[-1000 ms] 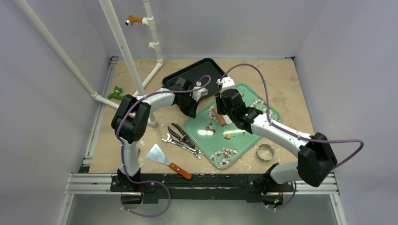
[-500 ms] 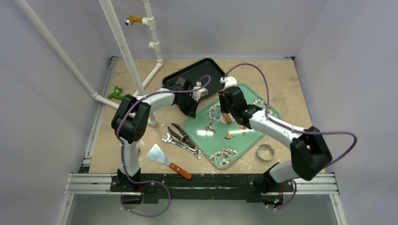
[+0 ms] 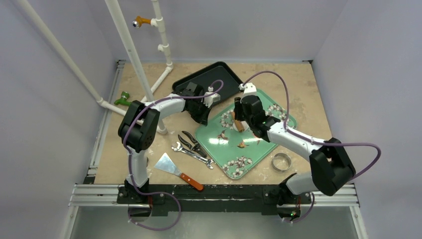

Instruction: Roll out the dumpling wrappers from the dough

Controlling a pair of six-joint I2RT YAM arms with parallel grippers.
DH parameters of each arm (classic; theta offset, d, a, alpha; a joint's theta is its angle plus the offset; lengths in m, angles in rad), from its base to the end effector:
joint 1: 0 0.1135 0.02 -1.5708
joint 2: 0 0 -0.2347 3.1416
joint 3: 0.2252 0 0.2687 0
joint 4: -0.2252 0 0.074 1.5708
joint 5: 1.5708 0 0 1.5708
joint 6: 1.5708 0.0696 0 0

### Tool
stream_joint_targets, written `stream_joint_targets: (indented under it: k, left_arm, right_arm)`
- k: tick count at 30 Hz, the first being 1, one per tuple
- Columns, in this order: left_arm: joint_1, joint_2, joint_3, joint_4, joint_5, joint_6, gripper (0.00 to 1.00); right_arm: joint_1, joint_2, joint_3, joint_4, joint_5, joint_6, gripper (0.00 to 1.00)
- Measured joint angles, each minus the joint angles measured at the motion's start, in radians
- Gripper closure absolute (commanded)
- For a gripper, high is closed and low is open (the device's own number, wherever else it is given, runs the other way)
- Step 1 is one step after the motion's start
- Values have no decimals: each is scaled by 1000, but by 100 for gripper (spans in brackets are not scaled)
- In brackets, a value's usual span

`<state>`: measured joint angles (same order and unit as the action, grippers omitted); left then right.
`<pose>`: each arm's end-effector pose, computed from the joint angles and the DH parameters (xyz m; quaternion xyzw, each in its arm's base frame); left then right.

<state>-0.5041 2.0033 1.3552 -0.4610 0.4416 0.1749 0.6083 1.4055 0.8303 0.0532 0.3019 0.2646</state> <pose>0.3572 -0.2310 0.0937 0.3636 0.8789 -0.2469 0.1853 0.3036 0.1862 0.1828 -0.0722 0.8561 0.0913 0.5036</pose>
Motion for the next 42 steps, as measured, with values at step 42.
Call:
stream_joint_targets:
  k: [42]
  left_arm:
    - [5, 0, -2, -2, 8, 0, 100]
  right_arm:
    - [38, -37, 143, -206, 74, 37, 100]
